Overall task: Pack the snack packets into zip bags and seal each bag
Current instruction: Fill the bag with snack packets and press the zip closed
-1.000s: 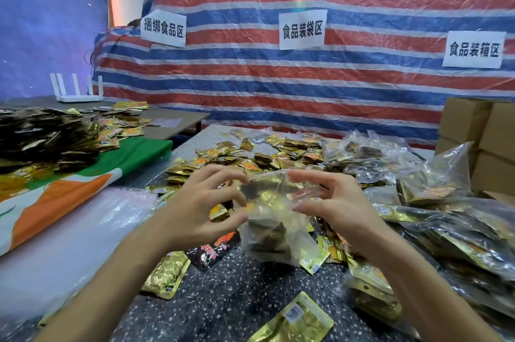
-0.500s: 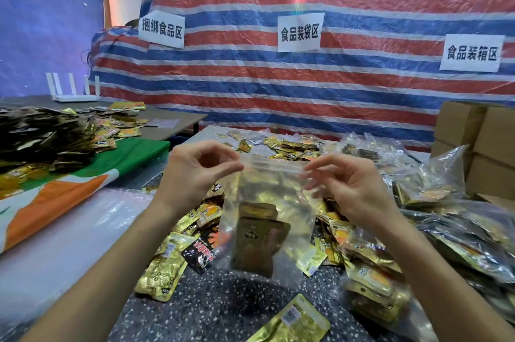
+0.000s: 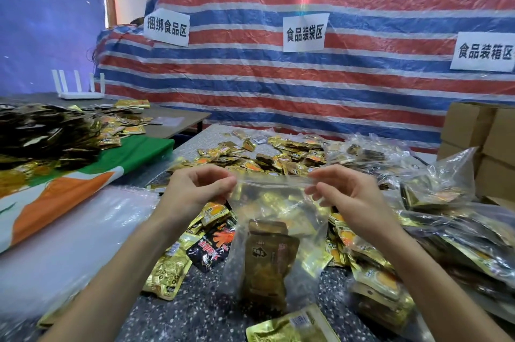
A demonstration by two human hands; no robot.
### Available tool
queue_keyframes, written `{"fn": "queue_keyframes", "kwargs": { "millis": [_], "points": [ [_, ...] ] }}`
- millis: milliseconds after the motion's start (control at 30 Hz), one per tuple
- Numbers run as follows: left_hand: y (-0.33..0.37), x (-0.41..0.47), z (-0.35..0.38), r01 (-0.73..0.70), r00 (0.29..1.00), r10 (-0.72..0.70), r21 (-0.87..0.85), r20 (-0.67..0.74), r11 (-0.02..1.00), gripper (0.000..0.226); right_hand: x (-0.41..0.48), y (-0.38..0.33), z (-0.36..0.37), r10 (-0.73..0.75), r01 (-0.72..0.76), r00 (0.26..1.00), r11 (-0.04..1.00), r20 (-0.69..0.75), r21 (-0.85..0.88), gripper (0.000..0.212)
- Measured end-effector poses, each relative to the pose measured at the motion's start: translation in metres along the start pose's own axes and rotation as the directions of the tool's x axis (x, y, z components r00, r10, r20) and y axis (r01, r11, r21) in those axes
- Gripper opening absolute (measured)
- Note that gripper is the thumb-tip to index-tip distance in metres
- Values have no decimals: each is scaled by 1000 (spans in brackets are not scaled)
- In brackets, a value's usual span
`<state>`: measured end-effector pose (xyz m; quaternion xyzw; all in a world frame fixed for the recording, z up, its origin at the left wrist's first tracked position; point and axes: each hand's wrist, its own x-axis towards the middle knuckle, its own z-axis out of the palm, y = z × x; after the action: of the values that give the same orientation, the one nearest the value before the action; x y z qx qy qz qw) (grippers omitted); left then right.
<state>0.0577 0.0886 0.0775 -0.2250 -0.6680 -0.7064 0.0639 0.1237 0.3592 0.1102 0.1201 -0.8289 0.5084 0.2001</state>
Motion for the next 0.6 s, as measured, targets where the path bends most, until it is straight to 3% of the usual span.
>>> {"fn": "queue_keyframes", "kwargs": {
  "millis": [100, 200, 267, 367, 467, 600],
  "points": [
    [5, -1, 3, -79, 997, 80, 60, -21, 995, 5, -1, -7, 3, -6, 6, 1000, 999, -14, -38, 30],
    [10, -5, 7, -115, 993, 119, 145, -20, 983, 7, -2, -14, 11, -45, 36, 999, 967, -29, -250, 22],
    [13, -9, 11, -131, 991, 134, 191, -6, 973, 6, -4, -23, 18, -116, 93, 993, 889, -25, -448, 22],
    [18, -14, 17, -169, 985, 174, 254, 6, 952, 5, -9, -43, 35, -239, 225, 969, 726, 69, -650, 40],
    [22, -18, 23, -217, 975, 220, 301, 25, 928, 7, -12, -58, 56, -266, 306, 949, 646, 170, -700, 39],
    [24, -22, 25, -232, 972, 232, 315, 36, 920, 8, -8, -66, 69, -275, 295, 952, 729, 131, -617, 17]
  ]
}}
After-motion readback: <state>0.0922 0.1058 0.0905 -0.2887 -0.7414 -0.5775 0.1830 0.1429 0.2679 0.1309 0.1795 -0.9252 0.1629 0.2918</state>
